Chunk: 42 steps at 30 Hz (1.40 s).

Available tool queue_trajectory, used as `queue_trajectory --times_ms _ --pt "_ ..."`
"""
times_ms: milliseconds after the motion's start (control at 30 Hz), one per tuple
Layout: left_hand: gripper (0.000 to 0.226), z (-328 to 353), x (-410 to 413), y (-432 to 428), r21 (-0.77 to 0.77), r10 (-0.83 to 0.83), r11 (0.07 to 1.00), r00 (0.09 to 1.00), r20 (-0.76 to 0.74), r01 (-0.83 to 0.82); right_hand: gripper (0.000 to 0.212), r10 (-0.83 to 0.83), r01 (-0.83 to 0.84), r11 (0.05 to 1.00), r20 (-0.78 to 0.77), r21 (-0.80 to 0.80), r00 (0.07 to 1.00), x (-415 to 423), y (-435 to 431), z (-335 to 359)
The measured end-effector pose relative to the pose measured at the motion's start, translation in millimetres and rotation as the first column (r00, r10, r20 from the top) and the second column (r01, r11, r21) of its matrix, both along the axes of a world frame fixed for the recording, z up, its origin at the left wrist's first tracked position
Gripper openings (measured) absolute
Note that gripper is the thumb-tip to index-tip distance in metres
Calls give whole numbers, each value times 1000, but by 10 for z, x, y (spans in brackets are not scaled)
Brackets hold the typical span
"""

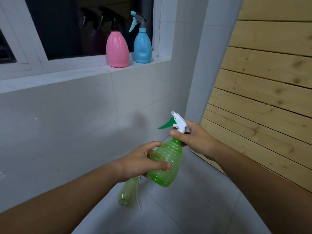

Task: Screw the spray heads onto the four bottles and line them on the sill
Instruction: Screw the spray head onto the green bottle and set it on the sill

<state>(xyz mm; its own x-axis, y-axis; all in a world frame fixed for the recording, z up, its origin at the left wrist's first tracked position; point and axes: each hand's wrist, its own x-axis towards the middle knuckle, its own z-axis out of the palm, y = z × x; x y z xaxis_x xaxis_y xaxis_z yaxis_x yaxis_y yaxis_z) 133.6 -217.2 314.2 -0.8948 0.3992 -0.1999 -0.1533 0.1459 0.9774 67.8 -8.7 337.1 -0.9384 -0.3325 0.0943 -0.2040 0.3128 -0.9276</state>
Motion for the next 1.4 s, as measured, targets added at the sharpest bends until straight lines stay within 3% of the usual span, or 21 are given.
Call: queue_trajectory --times_ms 200,400,600,700,800,967,1167,1400 --pt "50 29 -6 -5 37 13 999 1000 1 -13 26 131 -104 974 125 -203 983 -31 55 74" --pt "49 6 -13 5 26 -2 1000 1000 -7 2 24 24 -22 997 27 -77 999 -10 10 -4" --pt "50 17 -21 -23 61 23 998 1000 -2 -23 19 159 -125 964 136 -234 978 -36 58 75" --pt "51 8 -21 -13 32 12 999 1000 -18 -12 15 105 -92 986 91 -136 990 -25 35 27" --pt "53 11 -38 -6 35 7 999 1000 -26 -6 27 29 -22 995 75 -99 997 -33 3 1" --pt "49 30 -78 -31 57 32 998 998 -48 -29 23 136 -85 957 171 -278 976 -54 31 91" --pt "55 3 -94 -15 23 10 1000 998 -70 -8 25 29 -19 995 92 -101 995 -28 -8 50" --pt "59 -1 -118 -21 27 33 999 995 -98 -31 18 138 -94 959 149 -267 979 -43 32 107"
